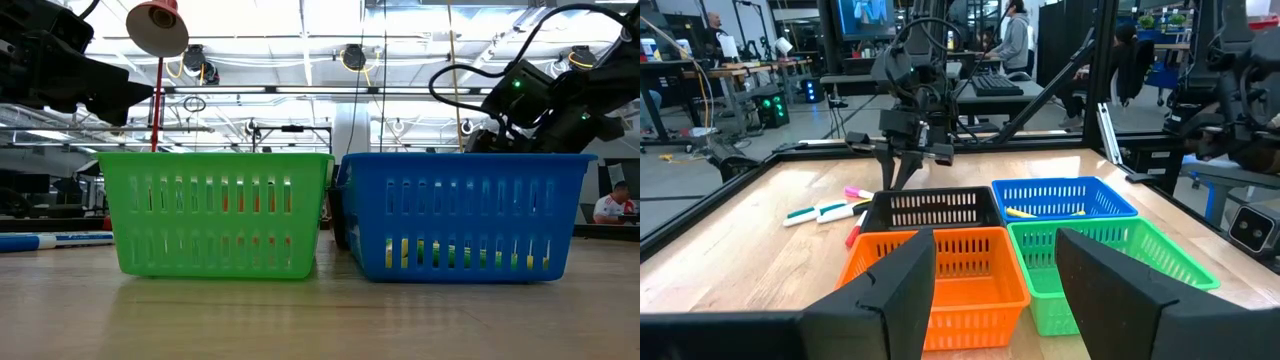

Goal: Pick & Place Markers
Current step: Put the bottom black highlighter pen into the black basket

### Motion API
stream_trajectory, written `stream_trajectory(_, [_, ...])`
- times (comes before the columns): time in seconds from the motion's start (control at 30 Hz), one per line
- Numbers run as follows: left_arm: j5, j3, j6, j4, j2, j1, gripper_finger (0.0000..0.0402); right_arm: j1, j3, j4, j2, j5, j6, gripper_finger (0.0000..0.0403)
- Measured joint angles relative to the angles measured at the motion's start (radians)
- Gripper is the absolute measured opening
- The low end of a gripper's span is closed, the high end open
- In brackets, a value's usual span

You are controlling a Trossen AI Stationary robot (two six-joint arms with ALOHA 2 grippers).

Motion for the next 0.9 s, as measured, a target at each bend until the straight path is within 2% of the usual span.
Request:
stream_trajectory(0.2, [0.000, 0.000, 0.000, 0.000, 0.000, 0.000, 0.0212, 0.010, 0.053, -0.079, -0.018, 0.000, 0.023, 0.0028])
stream_trajectory(0.5, [0.000, 0.000, 0.000, 0.000, 0.000, 0.000, 0.0212, 0.099, 0.118, -0.134, -0.031, 0.006, 0.026, 0.0028])
stream_trajectory(0.73, [0.000, 0.000, 0.000, 0.000, 0.000, 0.000, 0.0212, 0.159, 0.190, -0.247, -0.034, 0.166, 0.034, 0.0027])
stream_trajectory(0.9, [0.000, 0.000, 0.000, 0.000, 0.000, 0.000, 0.0212, 0.184, 0.190, -0.235, -0.035, 0.189, 0.023, 0.0026])
